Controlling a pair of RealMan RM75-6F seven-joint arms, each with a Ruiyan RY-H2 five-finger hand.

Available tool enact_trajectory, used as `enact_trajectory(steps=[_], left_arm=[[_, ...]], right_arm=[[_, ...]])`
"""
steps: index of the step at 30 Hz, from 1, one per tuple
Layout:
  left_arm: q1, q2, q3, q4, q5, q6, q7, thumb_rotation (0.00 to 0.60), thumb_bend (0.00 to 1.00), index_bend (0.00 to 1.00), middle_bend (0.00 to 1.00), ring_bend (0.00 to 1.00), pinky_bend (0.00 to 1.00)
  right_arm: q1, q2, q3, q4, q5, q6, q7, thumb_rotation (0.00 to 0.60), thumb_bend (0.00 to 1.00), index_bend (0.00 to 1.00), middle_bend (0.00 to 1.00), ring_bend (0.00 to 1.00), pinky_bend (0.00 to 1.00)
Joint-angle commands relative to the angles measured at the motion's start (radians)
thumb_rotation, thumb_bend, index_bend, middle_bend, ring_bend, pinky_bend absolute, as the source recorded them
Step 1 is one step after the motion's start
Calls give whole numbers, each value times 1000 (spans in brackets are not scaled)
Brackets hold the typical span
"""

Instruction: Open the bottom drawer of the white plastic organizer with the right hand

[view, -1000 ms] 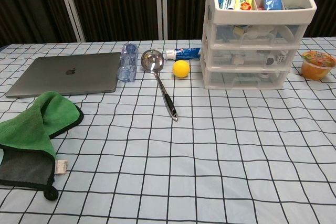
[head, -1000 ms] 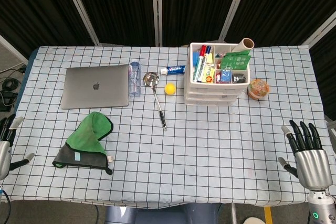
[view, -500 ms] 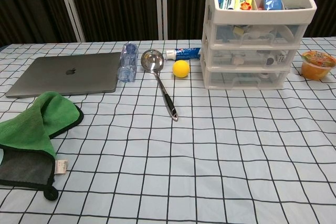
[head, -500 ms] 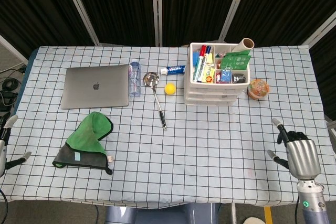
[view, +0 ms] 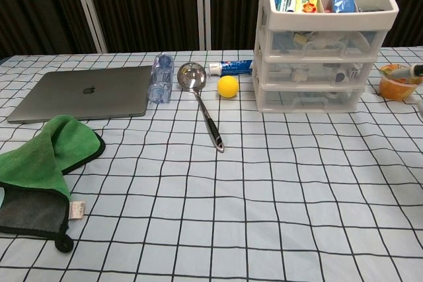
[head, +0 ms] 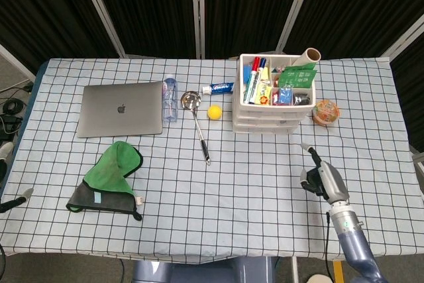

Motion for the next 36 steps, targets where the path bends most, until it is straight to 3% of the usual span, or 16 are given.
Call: enact_trajectory(steps=[1,11,24,36], left_arm=[[2,0,-3,2,-2,3,-7,600,0,0,0,0,0],[6,4,-7,3,3,16,-13,600,0,0,0,0,0],[0,3,-13,7,-15,0,-16,600,0,0,0,0,0],[-11,3,-14,17,-27,-30,-25,600,0,0,0,0,0]], right_arm=[[100,0,94,-14,196,-219,182,600,649,131,1000,957,829],[176,-64,131,122,337,-379,292,600,658,144,1000,956,829],[235,-181,173,269,410,-515,412,600,650,175,1000,956,828],[296,-293,181,407,439,-519,409,600,649,172,1000,956,828]])
